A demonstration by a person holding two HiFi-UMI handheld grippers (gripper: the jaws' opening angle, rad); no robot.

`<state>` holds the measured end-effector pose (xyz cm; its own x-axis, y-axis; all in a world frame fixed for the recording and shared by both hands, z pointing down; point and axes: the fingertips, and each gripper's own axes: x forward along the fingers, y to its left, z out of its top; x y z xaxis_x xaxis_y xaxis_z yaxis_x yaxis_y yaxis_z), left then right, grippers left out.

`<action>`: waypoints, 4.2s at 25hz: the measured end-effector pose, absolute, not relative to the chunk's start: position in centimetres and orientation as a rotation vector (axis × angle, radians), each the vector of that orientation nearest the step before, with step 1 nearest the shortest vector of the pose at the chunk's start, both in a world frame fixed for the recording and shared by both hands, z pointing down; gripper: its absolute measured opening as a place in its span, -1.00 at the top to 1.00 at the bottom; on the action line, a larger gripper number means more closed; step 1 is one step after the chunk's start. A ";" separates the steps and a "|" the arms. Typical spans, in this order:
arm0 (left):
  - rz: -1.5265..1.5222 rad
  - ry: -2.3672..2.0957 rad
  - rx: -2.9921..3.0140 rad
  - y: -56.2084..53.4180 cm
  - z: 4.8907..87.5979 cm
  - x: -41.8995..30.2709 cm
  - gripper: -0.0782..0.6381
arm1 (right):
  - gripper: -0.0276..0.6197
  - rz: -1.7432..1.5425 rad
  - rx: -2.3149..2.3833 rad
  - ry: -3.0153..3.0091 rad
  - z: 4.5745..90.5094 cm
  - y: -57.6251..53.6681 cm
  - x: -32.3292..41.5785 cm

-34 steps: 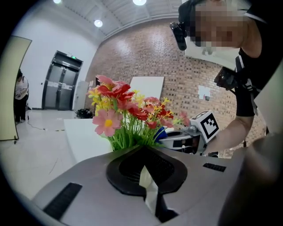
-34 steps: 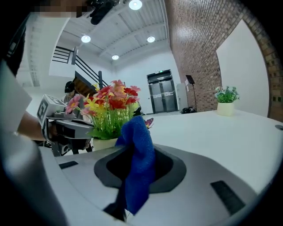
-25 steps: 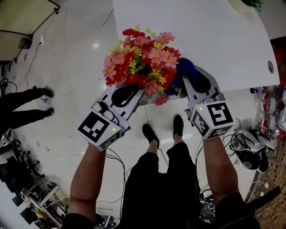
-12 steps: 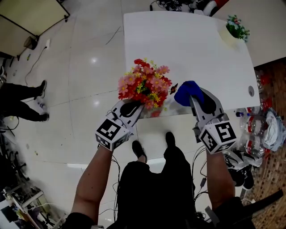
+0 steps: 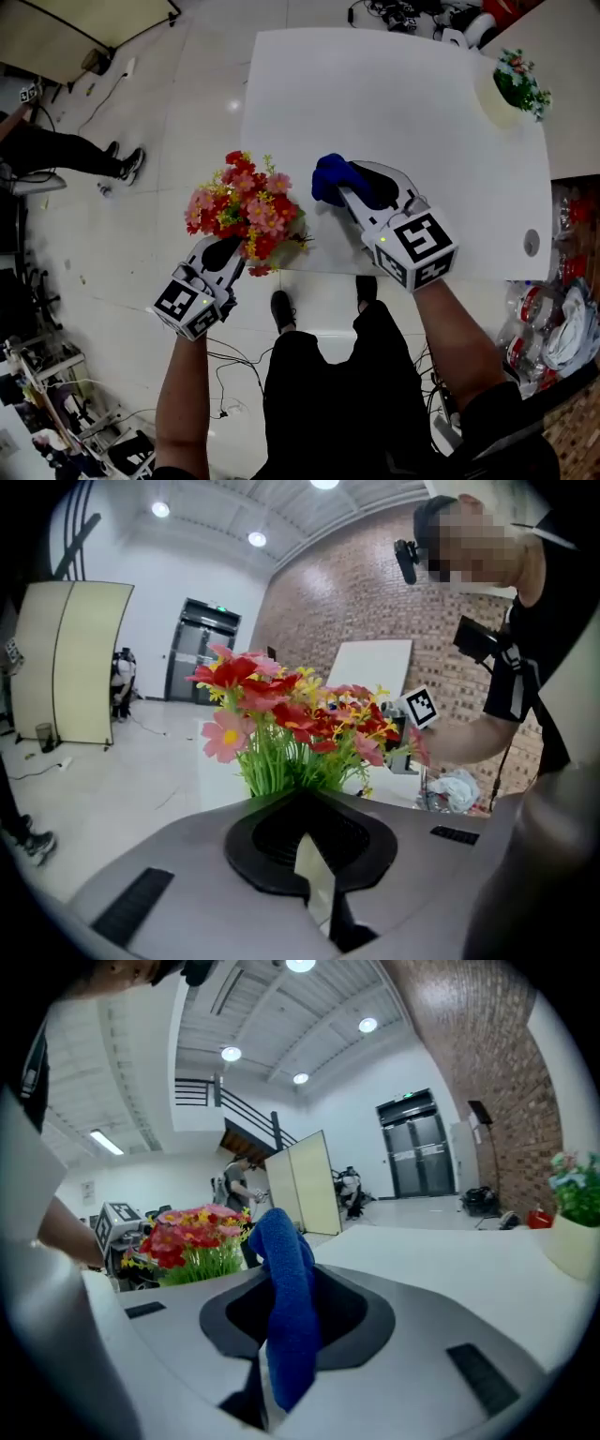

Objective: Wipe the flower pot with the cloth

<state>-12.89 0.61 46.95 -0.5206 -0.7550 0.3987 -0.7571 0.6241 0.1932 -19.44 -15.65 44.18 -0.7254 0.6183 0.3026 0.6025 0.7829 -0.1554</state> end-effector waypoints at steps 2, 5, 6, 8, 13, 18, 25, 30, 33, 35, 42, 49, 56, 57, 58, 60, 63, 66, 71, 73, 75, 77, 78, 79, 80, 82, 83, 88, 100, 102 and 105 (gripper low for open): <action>0.022 -2.449 1.142 0.6 46.8 -13.2 0.78 | 0.67 0.040 -1.037 -2.584 45.4 -13.8 -20.7; 0.047 -2.475 1.088 0.9 47.5 -13.3 0.78 | 0.67 0.039 -1.123 -2.536 47.0 -10.9 -22.2; 0.055 -2.477 1.075 1.0 47.6 -13.2 0.78 | 0.67 0.041 -1.145 -2.523 47.3 -9.9 -22.5; 0.071 -2.481 1.062 1.1 47.5 -13.2 0.78 | 0.67 0.034 -1.186 -2.493 47.9 -8.2 -23.0; 0.065 -2.495 1.060 1.1 48.0 -13.9 0.78 | 0.67 -0.039 -1.270 -2.431 49.9 -6.1 -23.2; 0.067 -2.519 1.071 1.0 47.6 -14.0 0.78 | 0.67 -0.002 -1.369 -2.377 49.5 -5.8 -21.7; 0.043 -2.530 1.090 1.5 47.5 -14.1 0.78 | 0.67 -0.023 -1.397 -2.345 49.4 -6.0 -19.4; 0.009 -2.545 1.072 1.0 47.3 -14.4 0.78 | 0.67 0.052 -1.370 -2.346 49.7 -7.5 -17.4; 0.050 -2.529 1.096 1.4 47.7 -14.3 0.78 | 0.67 0.070 -1.358 -2.344 49.9 -7.5 -15.7; 0.064 -2.516 1.110 1.2 47.8 -14.3 0.78 | 0.67 0.064 -1.348 -2.347 50.0 -7.6 -14.6; 0.033 -2.515 1.124 1.0 47.6 -14.4 0.78 | 0.67 0.075 -1.368 -2.326 49.3 -7.1 -11.9; 0.028 -2.494 1.118 1.2 47.7 -14.2 0.78 | 0.67 0.132 -1.429 -2.266 49.3 -6.4 -9.2; 0.054 -2.487 1.120 1.2 47.7 -13.9 0.78 | 0.67 0.239 -1.193 -2.428 48.5 -12.6 -17.2; 0.051 -2.490 1.114 1.2 47.7 -14.0 0.78 | 0.67 0.226 -1.185 -2.434 48.5 -12.5 -18.1; 0.047 -2.494 1.107 1.2 47.7 -14.0 0.78 | 0.67 0.217 -1.187 -2.434 48.5 -12.2 -18.8; 0.040 -2.494 1.096 1.2 47.8 -14.0 0.78 | 0.67 0.192 -1.218 -2.419 48.7 -11.0 -19.7; 0.022 -2.498 1.089 1.2 47.6 -14.0 0.78 | 0.67 0.157 -1.332 -2.369 49.1 -8.5 -19.8; -0.014 -2.508 1.075 0.9 47.3 -14.1 0.78 | 0.67 0.157 -1.492 -2.283 49.0 -6.9 -18.3; -0.009 -2.483 1.118 2.2 47.2 -13.9 0.78 | 0.67 0.147 -1.573 -2.207 48.4 -6.0 -16.1; 0.001 -2.476 1.135 2.4 47.1 -13.9 0.78 | 0.67 0.156 -1.582 -2.200 48.4 -5.8 -15.3; 0.005 -2.478 1.142 2.2 47.3 -13.8 0.78 | 0.67 0.173 -1.574 -2.203 48.5 -6.2 -14.3; 0.015 -2.480 1.141 1.9 47.5 -13.5 0.78 | 0.67 0.196 -1.550 -2.216 48.6 -6.6 -13.1; 0.019 -2.478 1.142 1.9 47.6 -13.4 0.78 | 0.67 0.210 -1.534 -2.225 48.6 -6.7 -12.6; 0.023 -2.475 1.145 1.9 47.6 -13.4 0.78 | 0.67 0.222 -1.520 -2.234 48.4 -6.6 -12.1; 0.027 -2.471 1.147 2.0 47.5 -13.4 0.78 | 0.67 0.230 -1.510 -2.241 48.3 -6.5 -11.5; 0.034 -2.467 1.152 2.1 47.5 -13.4 0.78 | 0.67 0.238 -1.506 -2.244 48.0 -6.0 -10.3; 0.035 -2.466 1.156 2.0 47.5 -13.4 0.78 | 0.67 0.246 -1.511 -2.238 48.0 -5.8 -9.6; 0.028 -2.462 1.164 1.6 47.6 -13.6 0.78 | 0.67 0.232 -1.573 -2.177 48.4 -3.8 -6.2; 0.024 -2.463 1.163 0.6 47.9 -13.5 0.78 | 0.67 0.283 -1.398 -2.288 44.2 -14.5 -11.0; 0.026 -2.480 1.111 0.5 47.6 -13.7 0.78 | 0.67 0.239 -1.398 -2.321 43.5 -15.8 -14.3; 0.008 -2.532 1.000 1.0 47.5 -13.9 0.78 | 0.67 0.156 -1.475 -2.291 43.9 -15.6 -19.1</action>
<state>-13.90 1.03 47.52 -0.6550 -0.6529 0.3805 -0.6551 0.7416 0.1446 -19.12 -15.60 43.93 -0.3566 0.8921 0.2776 0.8462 0.4343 -0.3087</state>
